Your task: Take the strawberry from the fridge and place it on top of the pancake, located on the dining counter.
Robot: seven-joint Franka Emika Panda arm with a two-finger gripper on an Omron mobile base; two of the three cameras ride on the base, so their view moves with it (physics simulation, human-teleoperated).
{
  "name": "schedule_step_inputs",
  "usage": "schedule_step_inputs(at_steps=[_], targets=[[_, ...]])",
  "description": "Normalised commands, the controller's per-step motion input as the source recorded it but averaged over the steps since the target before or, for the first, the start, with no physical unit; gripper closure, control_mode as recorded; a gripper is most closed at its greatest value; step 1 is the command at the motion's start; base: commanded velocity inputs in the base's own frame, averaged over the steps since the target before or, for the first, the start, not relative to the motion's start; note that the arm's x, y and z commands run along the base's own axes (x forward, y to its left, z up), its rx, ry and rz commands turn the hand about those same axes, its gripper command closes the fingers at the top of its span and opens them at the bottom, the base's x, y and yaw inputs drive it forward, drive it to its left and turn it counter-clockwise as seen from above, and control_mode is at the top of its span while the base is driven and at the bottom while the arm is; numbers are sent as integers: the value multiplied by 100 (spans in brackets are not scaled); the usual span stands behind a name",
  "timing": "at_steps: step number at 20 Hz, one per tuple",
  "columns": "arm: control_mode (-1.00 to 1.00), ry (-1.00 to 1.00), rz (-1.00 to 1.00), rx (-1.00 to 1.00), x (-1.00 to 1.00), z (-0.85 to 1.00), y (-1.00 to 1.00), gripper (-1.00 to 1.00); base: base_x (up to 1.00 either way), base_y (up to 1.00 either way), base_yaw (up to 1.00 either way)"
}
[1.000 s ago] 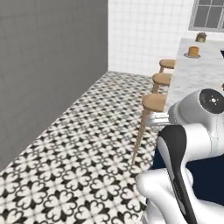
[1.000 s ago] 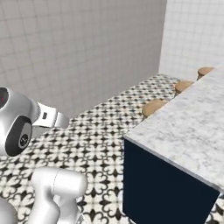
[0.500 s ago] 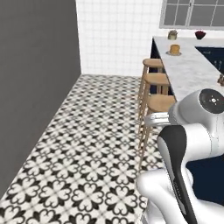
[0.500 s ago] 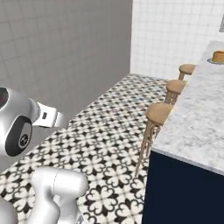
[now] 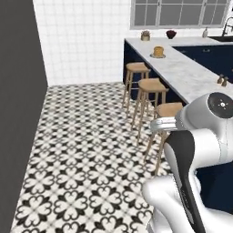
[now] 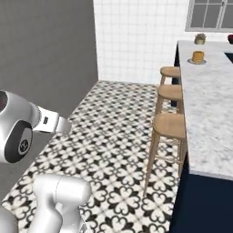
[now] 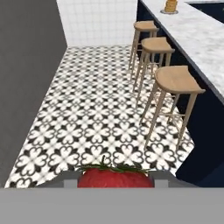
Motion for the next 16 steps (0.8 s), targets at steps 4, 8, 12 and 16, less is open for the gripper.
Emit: schedule_step_inputs(at_steps=[4, 8, 12, 16], targets=[[100, 0, 0, 0, 0, 0, 0, 100, 100, 93, -54], [100, 0, 0, 0, 0, 0, 0, 100, 100, 91, -55], [100, 0, 0, 0, 0, 0, 0, 100, 100, 91, -55], [100, 0, 0, 0, 0, 0, 0, 100, 100, 90, -56]])
